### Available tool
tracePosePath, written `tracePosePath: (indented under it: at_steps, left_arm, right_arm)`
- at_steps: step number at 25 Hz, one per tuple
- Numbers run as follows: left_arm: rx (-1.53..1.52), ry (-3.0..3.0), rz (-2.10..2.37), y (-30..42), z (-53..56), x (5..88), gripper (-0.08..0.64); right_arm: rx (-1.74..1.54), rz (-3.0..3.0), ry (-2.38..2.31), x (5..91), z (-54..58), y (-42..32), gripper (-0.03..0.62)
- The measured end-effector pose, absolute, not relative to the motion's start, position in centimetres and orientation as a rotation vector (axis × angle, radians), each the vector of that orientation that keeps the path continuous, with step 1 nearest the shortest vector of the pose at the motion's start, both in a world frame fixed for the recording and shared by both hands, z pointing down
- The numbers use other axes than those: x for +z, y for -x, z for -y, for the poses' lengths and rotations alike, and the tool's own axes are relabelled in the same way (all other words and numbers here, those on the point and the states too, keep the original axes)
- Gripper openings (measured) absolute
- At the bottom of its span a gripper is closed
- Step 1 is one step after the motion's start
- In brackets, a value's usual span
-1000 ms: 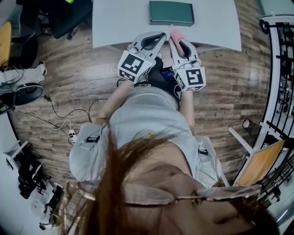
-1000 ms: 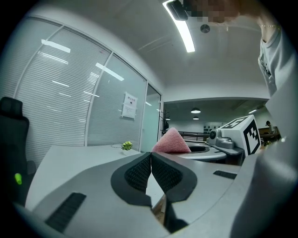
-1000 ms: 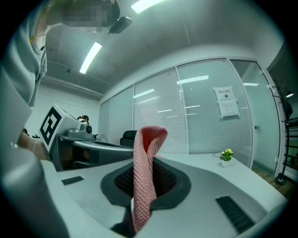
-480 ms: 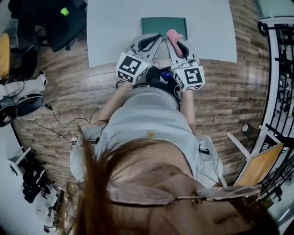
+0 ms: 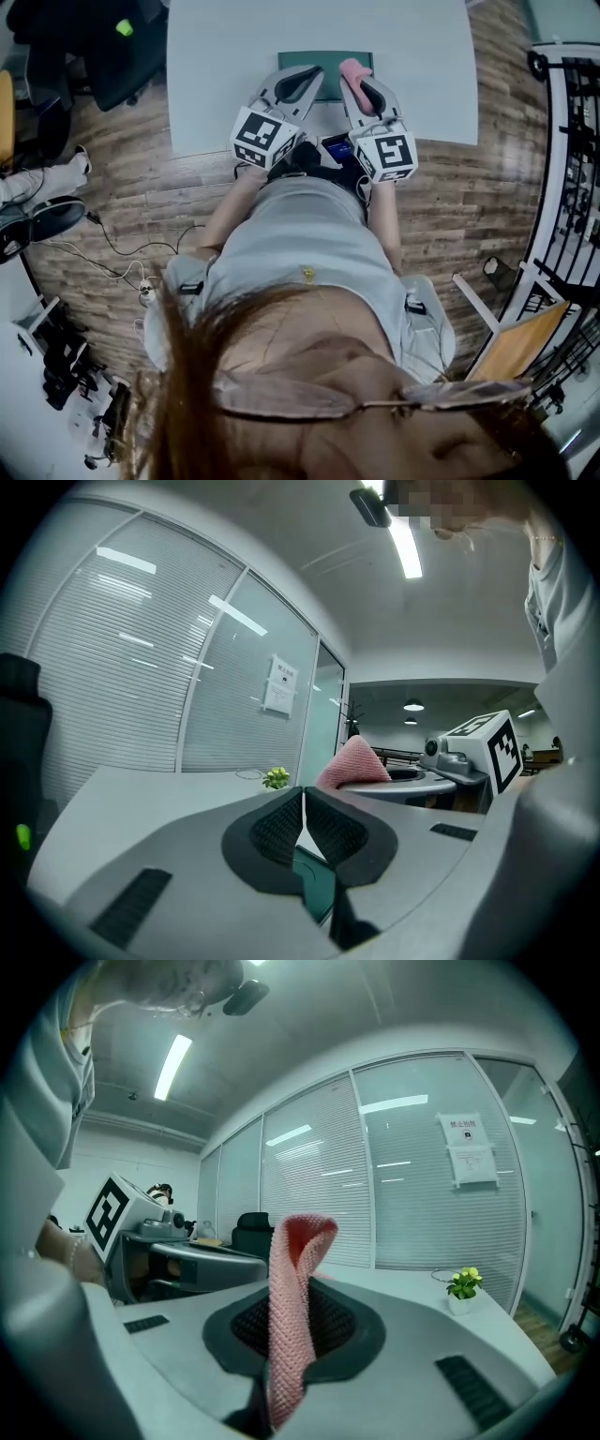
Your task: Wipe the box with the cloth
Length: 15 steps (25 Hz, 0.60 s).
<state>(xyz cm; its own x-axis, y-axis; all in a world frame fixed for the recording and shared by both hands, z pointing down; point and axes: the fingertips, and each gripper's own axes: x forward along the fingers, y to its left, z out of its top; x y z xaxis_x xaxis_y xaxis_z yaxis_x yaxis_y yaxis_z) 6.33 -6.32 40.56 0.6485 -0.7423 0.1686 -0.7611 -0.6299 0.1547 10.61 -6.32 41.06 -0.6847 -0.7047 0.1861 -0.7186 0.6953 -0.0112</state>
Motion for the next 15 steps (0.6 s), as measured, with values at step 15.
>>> tracePosePath:
  at_steps: [15]
  left_arm:
    - [0.233,-2.617,1.184,-2.1,10.3,43.3,0.035]
  right_arm:
    - [0.228,2.542,-1.299,44.6,10.0,-11.4,0.038]
